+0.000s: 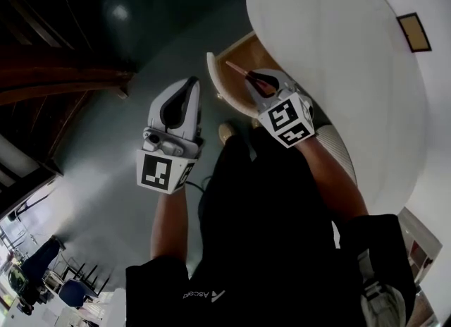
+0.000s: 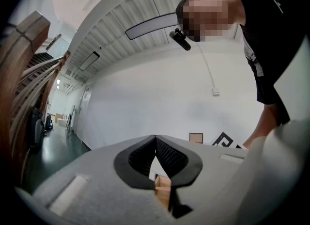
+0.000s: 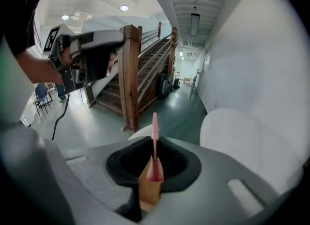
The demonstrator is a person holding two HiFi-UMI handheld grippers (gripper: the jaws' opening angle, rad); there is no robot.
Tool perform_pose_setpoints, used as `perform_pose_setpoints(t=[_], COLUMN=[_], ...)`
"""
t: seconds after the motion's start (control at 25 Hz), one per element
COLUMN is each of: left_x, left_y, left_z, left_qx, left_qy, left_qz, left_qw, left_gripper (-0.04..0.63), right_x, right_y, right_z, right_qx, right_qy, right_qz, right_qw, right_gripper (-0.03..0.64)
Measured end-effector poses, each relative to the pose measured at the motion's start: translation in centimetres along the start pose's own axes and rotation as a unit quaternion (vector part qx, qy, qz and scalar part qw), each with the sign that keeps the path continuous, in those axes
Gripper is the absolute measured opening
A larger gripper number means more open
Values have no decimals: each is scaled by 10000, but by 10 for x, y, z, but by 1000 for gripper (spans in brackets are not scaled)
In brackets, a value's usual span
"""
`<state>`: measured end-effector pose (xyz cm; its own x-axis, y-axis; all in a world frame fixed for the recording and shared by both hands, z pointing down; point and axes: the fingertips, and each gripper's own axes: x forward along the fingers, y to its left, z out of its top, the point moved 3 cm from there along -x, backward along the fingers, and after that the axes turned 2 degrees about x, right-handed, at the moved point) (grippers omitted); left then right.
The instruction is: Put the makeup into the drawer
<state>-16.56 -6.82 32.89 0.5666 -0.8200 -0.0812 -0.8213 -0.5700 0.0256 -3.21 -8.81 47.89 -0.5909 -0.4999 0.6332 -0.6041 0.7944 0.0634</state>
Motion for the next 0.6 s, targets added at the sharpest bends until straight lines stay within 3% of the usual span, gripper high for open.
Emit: perform_pose_setpoints(t=[0.6], left_x=[-4], left_y=[15], left_z=[-14], left_qx=[-6], left_qy=[139], left_qz=[70], left_qw=[9999], left_gripper=[11], right_x=[79], right_y=[-6], right_z=[-93], right_qx=[-605], right_qy=[1217], right_qz=[325], right_qw=[9902], right_gripper=[51])
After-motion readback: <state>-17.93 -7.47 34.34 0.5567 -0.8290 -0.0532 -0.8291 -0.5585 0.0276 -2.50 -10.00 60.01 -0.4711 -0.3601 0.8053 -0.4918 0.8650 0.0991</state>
